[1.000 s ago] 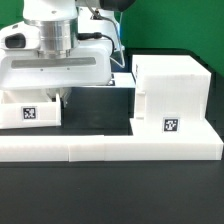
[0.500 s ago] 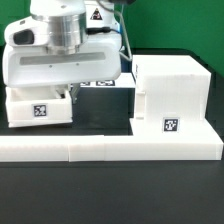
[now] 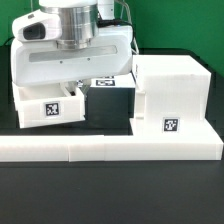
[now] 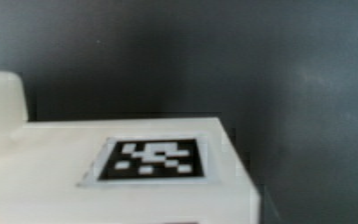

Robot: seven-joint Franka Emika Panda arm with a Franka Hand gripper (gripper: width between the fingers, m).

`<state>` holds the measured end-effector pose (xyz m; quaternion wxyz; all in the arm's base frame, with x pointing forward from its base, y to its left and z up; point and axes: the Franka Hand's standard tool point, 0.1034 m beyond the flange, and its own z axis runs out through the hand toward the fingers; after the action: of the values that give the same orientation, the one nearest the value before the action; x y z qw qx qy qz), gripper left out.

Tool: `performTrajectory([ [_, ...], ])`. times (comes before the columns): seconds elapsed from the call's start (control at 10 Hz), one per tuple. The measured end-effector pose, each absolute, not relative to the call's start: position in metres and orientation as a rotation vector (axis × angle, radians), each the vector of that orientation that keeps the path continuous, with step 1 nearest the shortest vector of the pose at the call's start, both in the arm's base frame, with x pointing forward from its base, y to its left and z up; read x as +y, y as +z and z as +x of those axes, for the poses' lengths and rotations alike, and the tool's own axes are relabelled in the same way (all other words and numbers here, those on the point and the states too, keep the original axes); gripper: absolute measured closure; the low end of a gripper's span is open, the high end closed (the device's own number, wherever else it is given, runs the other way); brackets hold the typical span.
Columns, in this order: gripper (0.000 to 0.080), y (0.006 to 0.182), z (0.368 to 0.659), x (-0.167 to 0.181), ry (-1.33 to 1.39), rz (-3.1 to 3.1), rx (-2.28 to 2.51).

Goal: Assemble drawer

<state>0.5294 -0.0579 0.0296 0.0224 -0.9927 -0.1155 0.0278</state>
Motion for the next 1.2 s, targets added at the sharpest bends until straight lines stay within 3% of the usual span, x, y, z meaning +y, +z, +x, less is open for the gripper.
performTrajectory([
  [1.2, 0.0758, 0.029, 0.538, -0.054, 0.091, -2.663, -1.641],
])
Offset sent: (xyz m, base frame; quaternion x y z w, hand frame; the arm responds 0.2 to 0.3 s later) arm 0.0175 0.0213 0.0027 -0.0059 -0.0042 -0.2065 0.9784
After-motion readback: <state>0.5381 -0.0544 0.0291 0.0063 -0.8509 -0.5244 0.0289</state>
